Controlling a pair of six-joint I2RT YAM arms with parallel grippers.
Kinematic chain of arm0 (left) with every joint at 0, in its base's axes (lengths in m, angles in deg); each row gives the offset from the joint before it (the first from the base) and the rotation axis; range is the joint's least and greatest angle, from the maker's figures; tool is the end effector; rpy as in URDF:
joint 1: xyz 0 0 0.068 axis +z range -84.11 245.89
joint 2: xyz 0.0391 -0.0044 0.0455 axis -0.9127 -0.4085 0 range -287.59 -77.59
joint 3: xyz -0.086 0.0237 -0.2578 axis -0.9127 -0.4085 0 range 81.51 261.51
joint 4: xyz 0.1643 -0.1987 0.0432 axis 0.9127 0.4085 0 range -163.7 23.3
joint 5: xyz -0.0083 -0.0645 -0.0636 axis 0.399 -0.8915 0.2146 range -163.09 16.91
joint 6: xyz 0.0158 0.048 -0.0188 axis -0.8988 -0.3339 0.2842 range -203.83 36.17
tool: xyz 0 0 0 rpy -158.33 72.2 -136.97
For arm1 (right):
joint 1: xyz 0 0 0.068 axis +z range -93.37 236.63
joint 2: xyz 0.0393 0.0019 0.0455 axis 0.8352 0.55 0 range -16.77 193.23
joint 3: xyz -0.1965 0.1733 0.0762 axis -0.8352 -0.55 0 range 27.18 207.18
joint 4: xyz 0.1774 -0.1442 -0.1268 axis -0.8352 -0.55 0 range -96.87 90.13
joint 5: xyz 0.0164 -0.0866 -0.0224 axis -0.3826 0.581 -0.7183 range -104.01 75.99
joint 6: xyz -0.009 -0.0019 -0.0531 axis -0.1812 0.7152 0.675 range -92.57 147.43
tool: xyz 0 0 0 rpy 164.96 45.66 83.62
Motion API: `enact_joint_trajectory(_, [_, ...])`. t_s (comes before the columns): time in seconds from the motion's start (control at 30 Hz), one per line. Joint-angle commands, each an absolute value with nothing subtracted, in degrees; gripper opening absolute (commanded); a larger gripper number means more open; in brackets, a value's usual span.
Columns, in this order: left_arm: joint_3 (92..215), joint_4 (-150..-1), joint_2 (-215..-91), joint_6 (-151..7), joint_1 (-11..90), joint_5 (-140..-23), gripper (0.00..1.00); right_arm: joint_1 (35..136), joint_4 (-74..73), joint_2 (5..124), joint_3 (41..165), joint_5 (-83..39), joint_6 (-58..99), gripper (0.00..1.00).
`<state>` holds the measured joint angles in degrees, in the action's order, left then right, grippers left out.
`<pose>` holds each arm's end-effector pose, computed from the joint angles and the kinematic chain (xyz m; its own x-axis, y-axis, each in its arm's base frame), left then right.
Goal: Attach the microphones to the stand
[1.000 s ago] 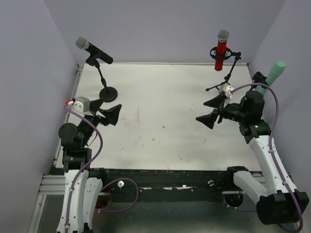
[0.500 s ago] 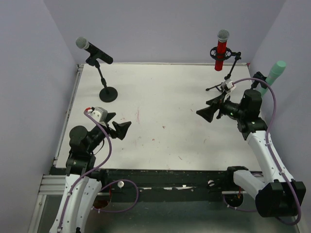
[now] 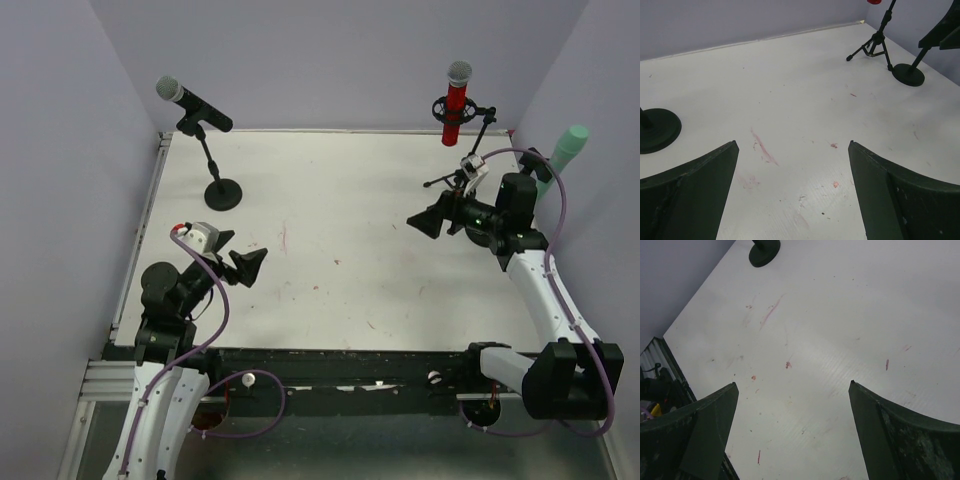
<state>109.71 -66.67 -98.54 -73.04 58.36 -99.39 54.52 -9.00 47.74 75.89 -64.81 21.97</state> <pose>0.1117 -0.0307 0.2989 -0.1002 -0.1560 -0.9827 0.5477 0.8159 -0.1854 0.2468 0.0185 0.3022 -0.4839 0.0780 -0.8717 -0.6358 0.6531 0.4114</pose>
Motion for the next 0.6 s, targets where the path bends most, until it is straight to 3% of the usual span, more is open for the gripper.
enact_joint_trajectory(0.0, [109.4, -66.8, -97.8, -73.1, 58.3, -98.3, 0.98, 54.2, -9.5, 48.7, 77.6, -65.6, 19.4, 1.0])
enact_joint_trajectory(0.57, [109.1, -67.2, -97.5, -72.5, 58.2, -99.1, 0.98, 52.9, -9.0, 48.0, 76.8, -66.9, 19.9, 0.99])
